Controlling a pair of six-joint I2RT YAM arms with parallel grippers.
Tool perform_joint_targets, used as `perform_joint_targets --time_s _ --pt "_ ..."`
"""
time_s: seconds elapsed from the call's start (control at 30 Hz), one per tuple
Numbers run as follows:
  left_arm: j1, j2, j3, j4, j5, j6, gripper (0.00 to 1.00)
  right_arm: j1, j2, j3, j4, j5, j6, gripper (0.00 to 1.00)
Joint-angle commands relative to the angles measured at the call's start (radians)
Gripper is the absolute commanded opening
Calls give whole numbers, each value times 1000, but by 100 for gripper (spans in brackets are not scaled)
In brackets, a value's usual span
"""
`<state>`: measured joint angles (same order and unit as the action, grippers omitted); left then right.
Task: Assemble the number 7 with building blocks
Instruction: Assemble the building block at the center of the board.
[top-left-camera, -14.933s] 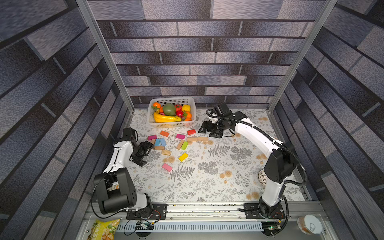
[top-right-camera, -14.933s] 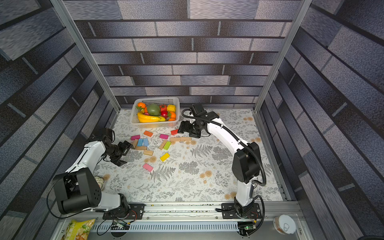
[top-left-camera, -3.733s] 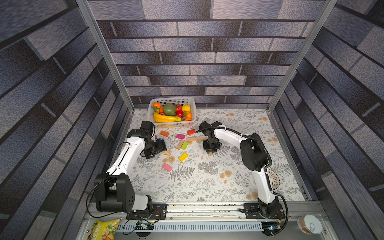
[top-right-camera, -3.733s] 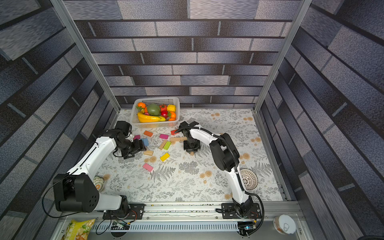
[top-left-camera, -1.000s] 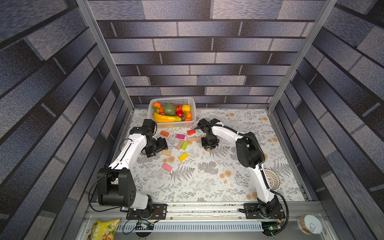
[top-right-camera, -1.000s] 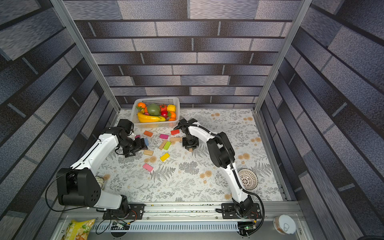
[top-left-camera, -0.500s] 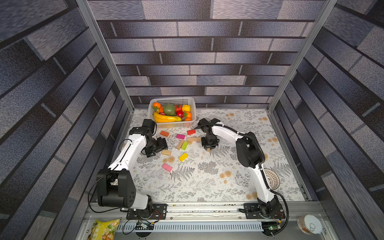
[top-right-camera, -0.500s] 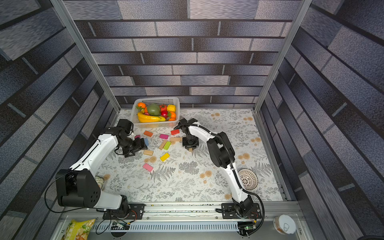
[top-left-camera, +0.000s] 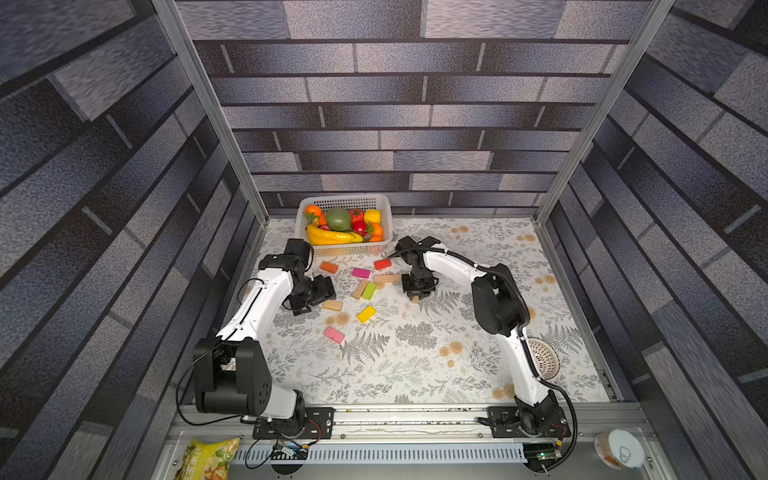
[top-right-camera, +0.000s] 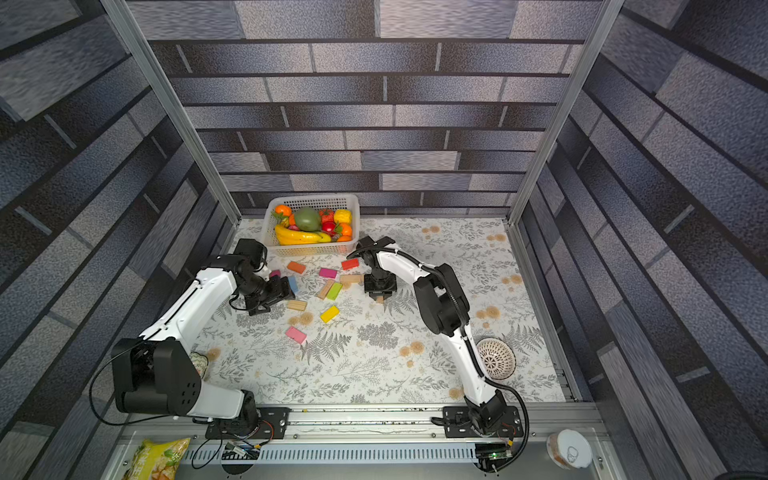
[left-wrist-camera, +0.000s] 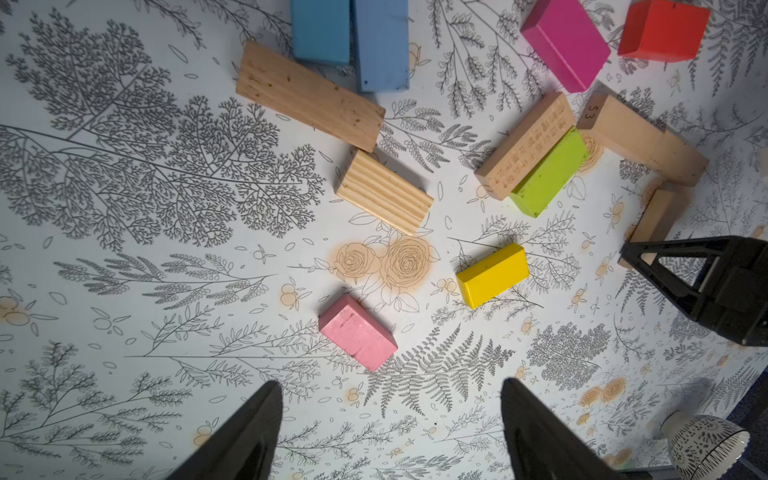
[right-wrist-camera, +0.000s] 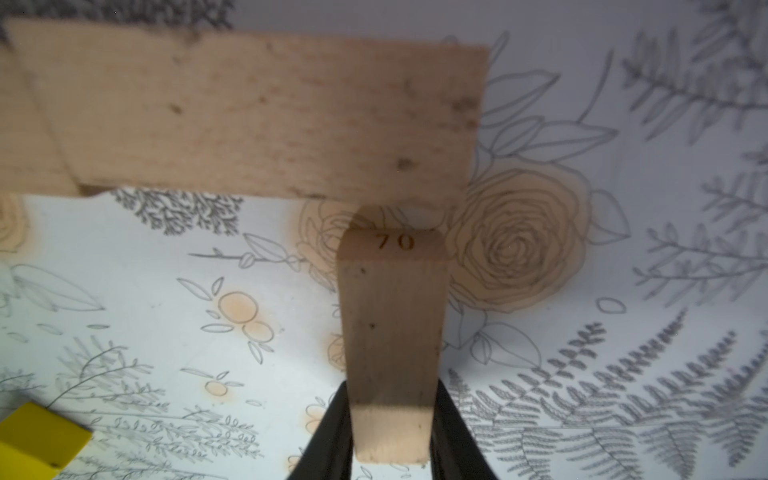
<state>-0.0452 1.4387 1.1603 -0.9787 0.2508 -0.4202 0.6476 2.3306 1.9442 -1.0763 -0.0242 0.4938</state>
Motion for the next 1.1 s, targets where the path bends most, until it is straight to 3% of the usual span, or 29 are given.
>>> perform_joint_targets --time_s 0.0,1.07 --pt "-1 -23 -11 -6 -16 -2 85 -3 45 27 -4 -25 -22 31" --pt "-4 -11 7 -8 -16 -1 86 -6 35 9 -34 42 20 29"
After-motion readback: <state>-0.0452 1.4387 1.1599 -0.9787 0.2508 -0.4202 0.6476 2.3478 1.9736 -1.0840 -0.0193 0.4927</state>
